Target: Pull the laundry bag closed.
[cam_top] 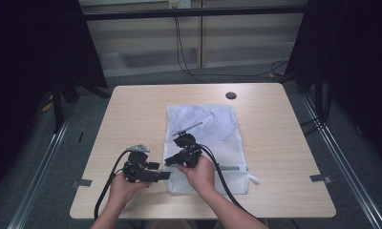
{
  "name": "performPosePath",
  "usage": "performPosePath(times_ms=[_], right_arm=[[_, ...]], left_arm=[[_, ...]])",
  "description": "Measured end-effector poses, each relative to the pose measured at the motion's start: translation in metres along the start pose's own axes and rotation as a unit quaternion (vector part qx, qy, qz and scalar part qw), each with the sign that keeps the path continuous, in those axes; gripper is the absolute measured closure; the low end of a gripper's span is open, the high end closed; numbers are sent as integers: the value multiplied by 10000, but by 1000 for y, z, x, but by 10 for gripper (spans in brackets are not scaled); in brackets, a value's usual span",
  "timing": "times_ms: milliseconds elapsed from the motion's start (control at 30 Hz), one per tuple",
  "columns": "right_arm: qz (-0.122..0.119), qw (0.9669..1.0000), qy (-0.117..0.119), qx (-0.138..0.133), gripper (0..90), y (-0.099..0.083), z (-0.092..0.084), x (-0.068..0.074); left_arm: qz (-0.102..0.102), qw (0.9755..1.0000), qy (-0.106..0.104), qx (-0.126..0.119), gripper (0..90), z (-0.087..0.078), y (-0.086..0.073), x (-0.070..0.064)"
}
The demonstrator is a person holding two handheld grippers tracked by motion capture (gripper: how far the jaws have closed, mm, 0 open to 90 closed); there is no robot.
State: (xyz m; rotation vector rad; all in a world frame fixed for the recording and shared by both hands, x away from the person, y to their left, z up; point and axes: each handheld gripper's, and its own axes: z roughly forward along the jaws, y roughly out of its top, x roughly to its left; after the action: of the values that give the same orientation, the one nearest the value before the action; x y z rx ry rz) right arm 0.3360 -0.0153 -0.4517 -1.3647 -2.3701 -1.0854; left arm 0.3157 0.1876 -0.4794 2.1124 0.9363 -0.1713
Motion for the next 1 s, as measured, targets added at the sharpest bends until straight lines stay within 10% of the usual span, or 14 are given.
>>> performPosePath(times_ms=[1000], right_arm=[[-32, 10000, -14, -86, 866, 1, -7, 3]], left_arm=[[-455, 9970, -610, -102, 582, 15, 5, 3]])
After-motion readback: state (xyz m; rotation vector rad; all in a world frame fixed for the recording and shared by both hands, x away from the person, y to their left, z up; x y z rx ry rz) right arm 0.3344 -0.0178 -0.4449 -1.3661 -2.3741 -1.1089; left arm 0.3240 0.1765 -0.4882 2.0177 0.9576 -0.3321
